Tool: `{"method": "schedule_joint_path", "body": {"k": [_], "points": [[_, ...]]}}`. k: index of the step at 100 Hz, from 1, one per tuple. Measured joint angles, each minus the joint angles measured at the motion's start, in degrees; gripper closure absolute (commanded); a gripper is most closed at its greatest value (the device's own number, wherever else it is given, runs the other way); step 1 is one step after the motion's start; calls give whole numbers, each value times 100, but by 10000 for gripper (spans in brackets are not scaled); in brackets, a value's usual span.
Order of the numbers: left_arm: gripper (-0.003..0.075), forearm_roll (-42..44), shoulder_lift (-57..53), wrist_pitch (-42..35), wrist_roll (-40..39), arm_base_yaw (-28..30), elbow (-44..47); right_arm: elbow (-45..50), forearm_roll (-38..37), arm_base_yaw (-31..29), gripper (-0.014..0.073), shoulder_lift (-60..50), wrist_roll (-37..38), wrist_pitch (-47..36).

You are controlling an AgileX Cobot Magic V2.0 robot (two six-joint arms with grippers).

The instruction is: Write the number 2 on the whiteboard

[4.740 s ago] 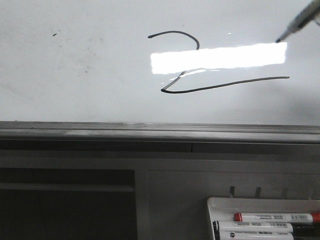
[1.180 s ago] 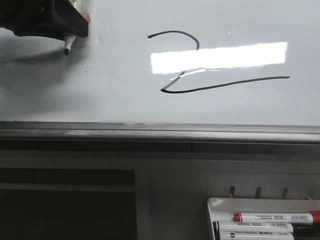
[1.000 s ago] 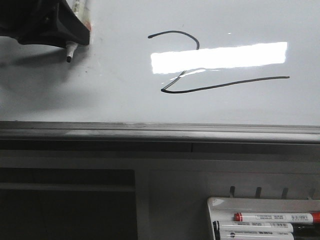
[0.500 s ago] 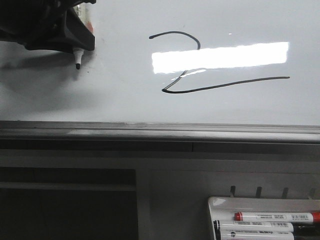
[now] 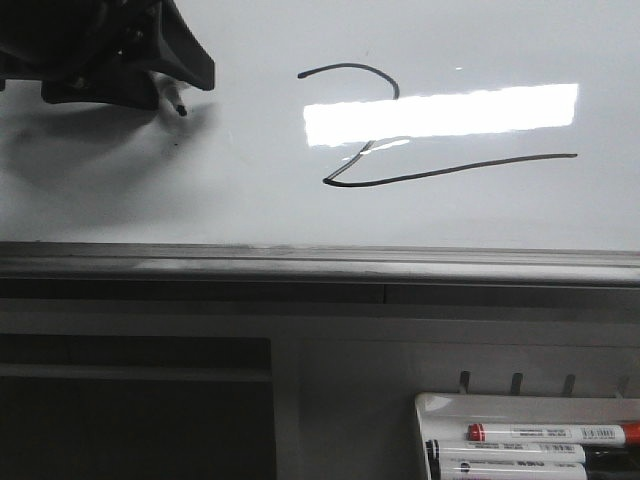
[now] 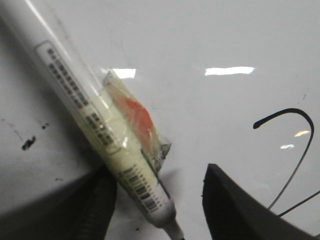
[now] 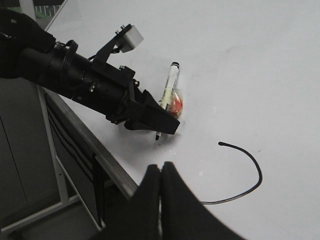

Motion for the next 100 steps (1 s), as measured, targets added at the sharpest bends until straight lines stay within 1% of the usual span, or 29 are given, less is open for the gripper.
{"method": "schedule_joint_path", "body": {"k": [3,8,58,80,100], "points": [[209,-10,0,14,0,0,-11,0,0,0,669,0,0,0],[194,-7,0,45,0,0,-11,0,0,0,669,0,0,0],[195,-14,-40,51,0,-13,-30,0,0,0,669,0,0,42],[195,-3,-234,-440,0,-2,-18,0,0,0,669,0,0,99],[195,-3,-247,-467,0,-2,-18,0,0,0,669,0,0,111]]}}
